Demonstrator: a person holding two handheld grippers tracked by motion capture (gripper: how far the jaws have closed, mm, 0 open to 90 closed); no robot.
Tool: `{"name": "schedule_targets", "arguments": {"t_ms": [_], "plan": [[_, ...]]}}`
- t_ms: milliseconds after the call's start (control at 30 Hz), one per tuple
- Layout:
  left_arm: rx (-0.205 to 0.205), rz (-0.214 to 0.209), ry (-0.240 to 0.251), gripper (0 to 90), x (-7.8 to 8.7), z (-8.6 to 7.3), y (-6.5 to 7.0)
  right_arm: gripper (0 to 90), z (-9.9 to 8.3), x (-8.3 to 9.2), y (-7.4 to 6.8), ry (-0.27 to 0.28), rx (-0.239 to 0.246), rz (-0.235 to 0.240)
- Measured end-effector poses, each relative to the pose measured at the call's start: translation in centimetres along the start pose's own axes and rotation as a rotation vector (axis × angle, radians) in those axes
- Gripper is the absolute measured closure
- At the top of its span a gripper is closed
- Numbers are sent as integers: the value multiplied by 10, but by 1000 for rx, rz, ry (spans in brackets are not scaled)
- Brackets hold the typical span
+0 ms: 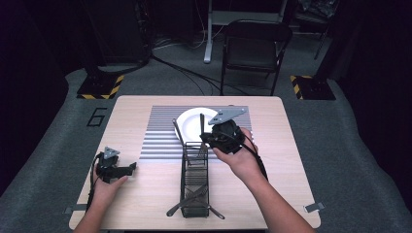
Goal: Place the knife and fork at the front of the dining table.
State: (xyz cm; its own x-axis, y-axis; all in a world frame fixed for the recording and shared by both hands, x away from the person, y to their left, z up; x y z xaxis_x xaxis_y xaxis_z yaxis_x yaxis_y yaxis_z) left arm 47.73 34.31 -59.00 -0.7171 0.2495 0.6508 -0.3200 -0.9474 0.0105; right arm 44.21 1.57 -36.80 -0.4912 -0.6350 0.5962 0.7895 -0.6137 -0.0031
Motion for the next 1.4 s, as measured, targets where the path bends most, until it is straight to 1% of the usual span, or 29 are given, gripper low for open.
{"name": "schedule_targets", "arguments": {"t_ms": [100,133,167,200,300,367,400,433,467,533,567,600,633,667,700,833,867,900,967,1000,1200,1233,1267,1333,1400], "plan": [[0,0,0,124,0,0,0,873,3,5,3,7,3,3],[0,0,-1,124,0,0,0,873,4,6,3,6,-2,2],[0,0,0,124,0,0,0,874,5,8,5,10,2,-4],[0,0,-1,124,0,0,0,873,5,10,5,7,-7,-6],[0,0,0,124,0,0,0,874,6,12,8,11,-6,-12],[-1,0,-1,124,0,0,0,873,6,15,12,8,-9,-16],[0,0,-1,124,0,0,0,873,5,15,17,7,-8,-24],[0,0,0,124,0,0,0,874,4,16,18,4,-15,-27],[0,0,-1,124,0,0,0,873,4,16,21,6,-11,-34],[0,0,-1,124,0,0,0,873,2,16,24,5,-24,-41],[0,0,-1,124,0,0,0,873,1,17,26,5,-22,-42],[0,0,0,124,0,0,0,873,0,17,28,4,-32,-48],[0,0,-1,125,0,0,0,874,-1,17,30,6,-22,-48],[0,0,0,124,0,0,0,874,-2,17,32,4,-33,-50],[0,0,0,124,0,0,0,873,-3,17,33,5,-28,-52],[0,0,0,124,0,0,0,873,-9,17,40,0,-46,-68],[0,0,-1,124,0,0,0,874,-10,16,42,4,-36,-71],[0,0,0,124,0,0,0,874,-12,16,43,2,-47,-76],[0,0,0,124,0,0,0,874,-15,16,46,2,-47,-82],[0,0,0,124,0,0,0,873,-17,16,47,-5,-59,-84],[0,0,0,124,0,0,0,874,-24,14,59,-4,-74,-113],[-1,0,-1,124,0,0,0,874,-26,15,59,-8,-88,-116],[0,0,0,124,0,0,0,874,-26,14,62,2,-76,-119],[0,0,0,124,0,0,0,874,-30,13,65,-3,-91,-126],[0,0,0,124,0,0,0,874,-33,11,68,-6,-93,-130]]}}
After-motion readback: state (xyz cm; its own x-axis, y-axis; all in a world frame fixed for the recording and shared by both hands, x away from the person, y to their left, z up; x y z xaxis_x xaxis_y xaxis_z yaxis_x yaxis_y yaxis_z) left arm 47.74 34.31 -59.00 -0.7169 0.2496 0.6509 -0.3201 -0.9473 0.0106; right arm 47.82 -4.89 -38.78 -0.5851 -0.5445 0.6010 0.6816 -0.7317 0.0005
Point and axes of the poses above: each handheld gripper's, and its own axes: x roughly backward along the jaws, z roughly out of its top, y roughly to its right, the point moved 9 cm from there along -x, roughly forward along the jaws, and after that the axes turned 1 degree about y, right-handed, at the moved point
